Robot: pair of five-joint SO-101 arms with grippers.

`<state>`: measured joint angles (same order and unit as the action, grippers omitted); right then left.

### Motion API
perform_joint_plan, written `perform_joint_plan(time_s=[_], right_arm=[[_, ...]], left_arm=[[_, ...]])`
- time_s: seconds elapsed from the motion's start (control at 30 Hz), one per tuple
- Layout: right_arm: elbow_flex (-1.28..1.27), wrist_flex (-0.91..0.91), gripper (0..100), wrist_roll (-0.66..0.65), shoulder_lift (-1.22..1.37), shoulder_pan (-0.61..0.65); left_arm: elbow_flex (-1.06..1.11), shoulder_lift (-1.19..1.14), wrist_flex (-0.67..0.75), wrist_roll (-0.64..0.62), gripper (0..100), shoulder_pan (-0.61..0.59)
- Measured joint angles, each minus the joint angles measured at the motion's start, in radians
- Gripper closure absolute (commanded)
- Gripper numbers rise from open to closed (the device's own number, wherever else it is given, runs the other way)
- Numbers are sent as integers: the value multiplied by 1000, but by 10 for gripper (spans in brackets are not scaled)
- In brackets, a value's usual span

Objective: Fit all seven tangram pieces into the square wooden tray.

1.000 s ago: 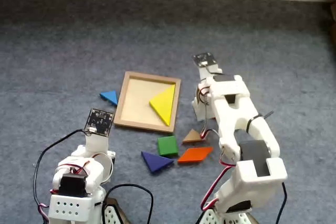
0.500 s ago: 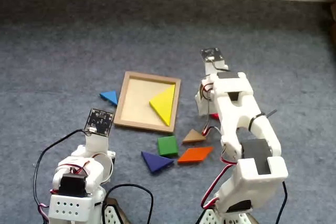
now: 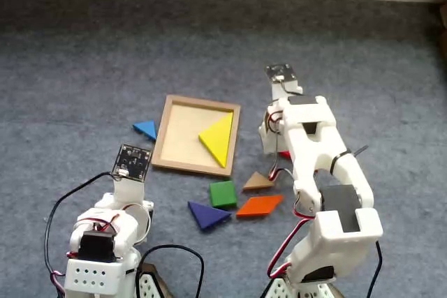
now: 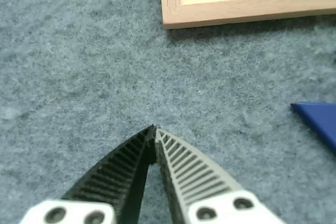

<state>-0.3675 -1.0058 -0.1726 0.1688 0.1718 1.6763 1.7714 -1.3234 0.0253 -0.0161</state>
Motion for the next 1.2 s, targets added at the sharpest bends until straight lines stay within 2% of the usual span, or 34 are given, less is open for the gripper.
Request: perform_joint_plan(time_s=[0.37, 0.57, 0.93, 1.0, 1.2], right_arm=[[0, -38, 696, -21, 2, -20], [0, -38, 792, -23, 2, -23], [2, -41, 792, -23, 2, -25], [2, -49, 771, -23, 2, -25], [77, -138, 591, 18, 2, -20]], left_arm=[[0, 0, 0, 0, 995, 0], [0, 0, 0, 0, 995, 0], [0, 0, 0, 0, 995, 0], [0, 0, 0, 0, 995, 0], [0, 0, 0, 0, 995, 0]])
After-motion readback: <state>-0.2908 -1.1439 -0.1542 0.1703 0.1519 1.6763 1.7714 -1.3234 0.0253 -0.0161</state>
